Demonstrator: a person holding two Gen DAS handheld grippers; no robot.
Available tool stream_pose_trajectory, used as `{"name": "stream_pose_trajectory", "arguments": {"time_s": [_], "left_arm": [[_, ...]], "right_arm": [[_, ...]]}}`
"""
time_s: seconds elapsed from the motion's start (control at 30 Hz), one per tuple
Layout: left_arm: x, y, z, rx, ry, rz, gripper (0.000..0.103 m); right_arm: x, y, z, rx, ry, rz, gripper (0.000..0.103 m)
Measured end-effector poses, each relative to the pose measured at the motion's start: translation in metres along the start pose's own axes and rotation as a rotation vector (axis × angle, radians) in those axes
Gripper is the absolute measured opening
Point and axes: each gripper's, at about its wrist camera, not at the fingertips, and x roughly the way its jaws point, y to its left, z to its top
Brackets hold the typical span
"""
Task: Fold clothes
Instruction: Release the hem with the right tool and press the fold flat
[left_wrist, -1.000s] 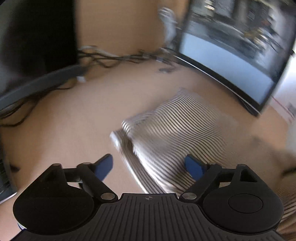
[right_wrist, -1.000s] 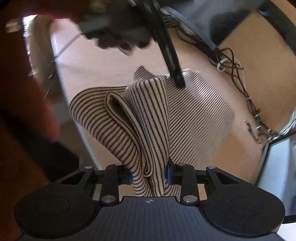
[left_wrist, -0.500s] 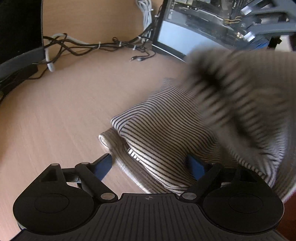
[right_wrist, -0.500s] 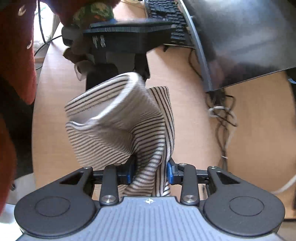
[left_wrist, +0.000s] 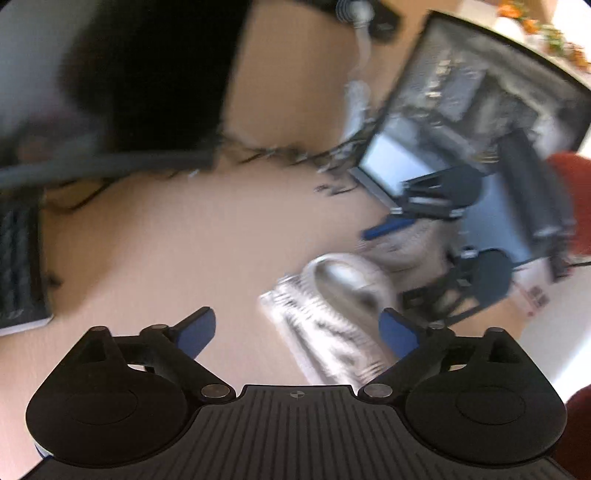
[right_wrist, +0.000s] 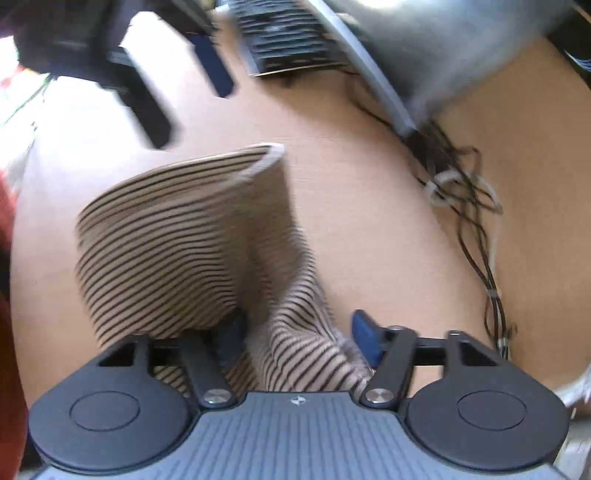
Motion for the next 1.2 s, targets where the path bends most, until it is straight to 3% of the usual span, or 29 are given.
{"name": "stream_pose_trajectory", "arguments": {"time_s": [0.1, 0.27, 0.3, 0.37, 0.47, 0.63, 0.73, 1.2], "left_arm": [[0.019, -0.020, 0.006, 0.070, 0.031, -0.026, 0.100], [0.051, -0.031, 0.012, 0.163, 0.073, 0.057, 0.100], [0.054, -0.031, 0.014, 0.171, 0.072, 0.063, 0.100], [0.057, -0.030, 0.019, 0.176, 0.068, 0.077, 0.100], [0.063, -0.025, 0.025, 0.173, 0.074, 0.091, 0.100], [0.078, -0.014, 0.028, 0.147, 0.110, 0.084, 0.100], [0.087, -0.007, 0.029, 0.131, 0.132, 0.080, 0.103], [0.093, 0.001, 0.034, 0.127, 0.175, 0.057, 0.103]], "right_arm": [[-0.008, -0.003, -0.007, 0.088, -0.009, -0.041, 0.080], [-0.042, -0.017, -0.023, 0.299, -0.060, -0.152, 0.094], [-0.048, -0.020, -0.022, 0.345, -0.083, -0.183, 0.103], [-0.059, -0.028, -0.029, 0.428, -0.114, -0.271, 0.103], [-0.050, -0.030, -0.048, 0.544, -0.058, -0.401, 0.103], [0.007, -0.030, -0.080, 0.702, 0.019, -0.425, 0.103], [0.008, -0.033, -0.091, 0.833, -0.004, -0.402, 0.103], [-0.052, -0.014, -0.131, 1.388, -0.135, -0.075, 0.103]]}}
